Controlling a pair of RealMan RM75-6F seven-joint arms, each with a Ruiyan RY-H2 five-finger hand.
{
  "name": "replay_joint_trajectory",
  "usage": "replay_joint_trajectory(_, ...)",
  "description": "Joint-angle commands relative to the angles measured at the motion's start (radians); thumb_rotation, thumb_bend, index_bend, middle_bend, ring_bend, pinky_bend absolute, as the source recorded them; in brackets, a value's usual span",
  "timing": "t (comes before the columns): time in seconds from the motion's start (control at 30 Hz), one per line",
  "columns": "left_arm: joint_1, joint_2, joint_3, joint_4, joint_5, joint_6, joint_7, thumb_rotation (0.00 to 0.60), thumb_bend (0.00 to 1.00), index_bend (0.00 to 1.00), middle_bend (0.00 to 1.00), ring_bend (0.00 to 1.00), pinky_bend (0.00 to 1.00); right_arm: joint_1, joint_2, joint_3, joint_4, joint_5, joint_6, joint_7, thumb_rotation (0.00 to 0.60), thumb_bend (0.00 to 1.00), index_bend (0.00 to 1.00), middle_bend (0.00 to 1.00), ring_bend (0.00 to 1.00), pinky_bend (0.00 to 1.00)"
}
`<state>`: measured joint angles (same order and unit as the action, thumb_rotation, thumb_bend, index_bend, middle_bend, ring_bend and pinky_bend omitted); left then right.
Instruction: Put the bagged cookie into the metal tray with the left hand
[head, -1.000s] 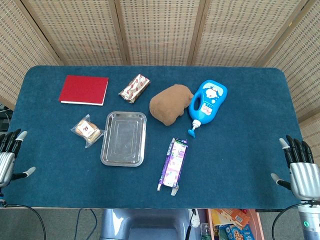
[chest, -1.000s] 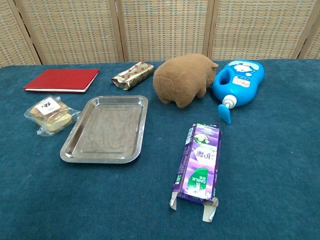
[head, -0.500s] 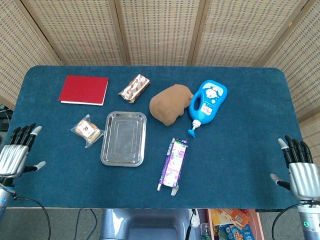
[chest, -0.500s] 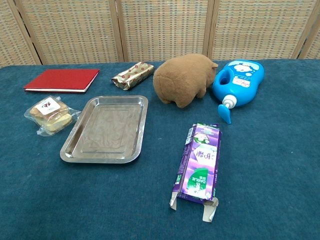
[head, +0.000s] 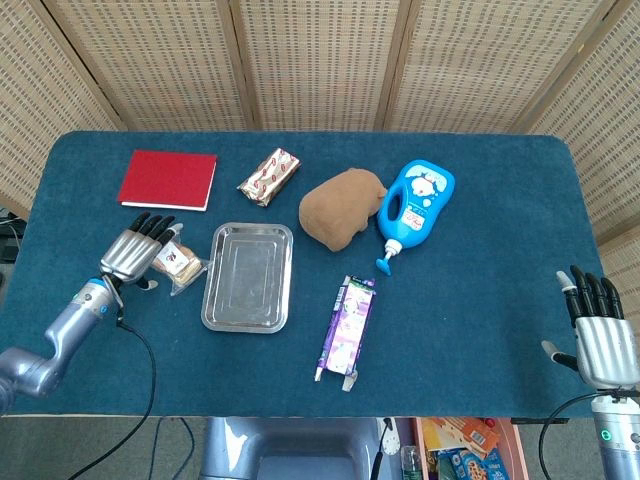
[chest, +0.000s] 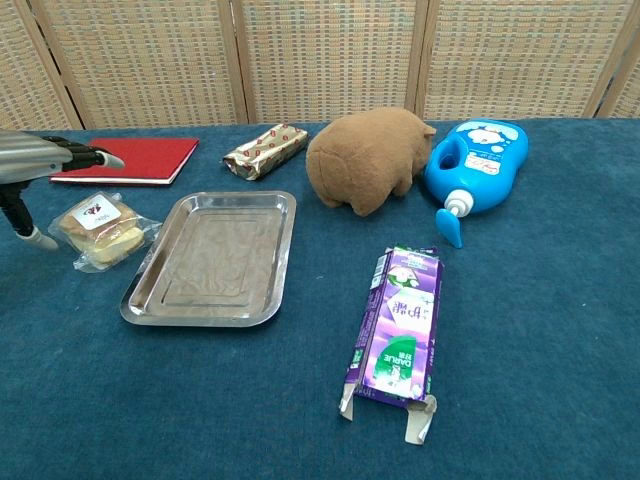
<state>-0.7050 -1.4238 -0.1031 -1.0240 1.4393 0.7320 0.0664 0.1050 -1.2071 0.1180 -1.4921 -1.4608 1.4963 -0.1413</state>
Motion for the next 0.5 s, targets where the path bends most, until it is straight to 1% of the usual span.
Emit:
replay_joint_trajectory(0.03,-0.057,-0.078,-0.014,0.072,-0.049,-0.054,0.083,0.6,0.0,0.05,0.1,0.05,0.14,0.003,-0.005,0.001,0.006,0.008,-0.008,0.001,0.6,0.0,0.0,0.0,0.0,0.0)
replay_joint_trajectory(0.07,-0.06,-0.086,-0.014,0.082,-0.052,-0.051,0.098,0.6,0.0,0.12,0.19,0.1,0.22,0.003,-0.006,0.002,0.008,0.009,-0.009,0.0,0.6,0.0,0.0,0.0,0.0,0.0)
replay_joint_trajectory(0.1,-0.063,-0.095,-0.014,0.094,-0.058,-0.048,0.116,0.6,0.0,0.22,0.29,0.17,0.29,0.004,-0.007,0.002,0.009,0.01,-0.008,0.0,0.6,0.0,0.0,0.0,0.0,0.0)
replay_joint_trajectory(0.13,-0.065,-0.102,-0.015,0.103,-0.066,-0.048,0.132,0.6,0.0,0.33,0.39,0.25,0.35,0.004,-0.008,0.003,0.01,0.011,-0.008,0.001,0.6,0.0,0.0,0.0,0.0,0.0)
replay_joint_trajectory(0.2,-0.067,-0.11,-0.019,0.108,-0.087,-0.055,0.149,0.6,0.0,0.45,0.5,0.32,0.4,0.004,-0.009,0.004,0.011,0.011,-0.007,0.004,0.6,0.0,0.0,0.0,0.0,0.0)
replay_joint_trajectory(0.23,-0.067,-0.112,-0.022,0.105,-0.096,-0.055,0.152,0.6,0.01,0.49,0.55,0.35,0.4,0.004,-0.009,0.004,0.012,0.012,-0.007,0.005,0.6,0.0,0.0,0.0,0.0,0.0)
replay_joint_trajectory(0.3,-0.066,-0.107,-0.026,0.098,-0.103,-0.041,0.159,0.6,0.02,0.53,0.59,0.38,0.41,0.005,-0.009,0.005,0.013,0.014,-0.008,0.006,0.6,0.0,0.0,0.0,0.0,0.0)
replay_joint_trajectory(0.37,-0.058,-0.078,-0.037,0.065,-0.096,0.008,0.144,0.6,0.04,0.54,0.61,0.4,0.41,0.004,-0.008,0.003,0.012,0.016,-0.011,0.01,0.6,0.0,0.0,0.0,0.0,0.0)
replay_joint_trajectory(0.5,-0.048,0.022,-0.052,-0.047,-0.067,0.08,0.085,0.6,0.07,0.55,0.62,0.4,0.41,0.003,-0.005,0.001,0.007,0.01,-0.006,0.014,0.6,0.0,0.0,0.0,0.0,0.0)
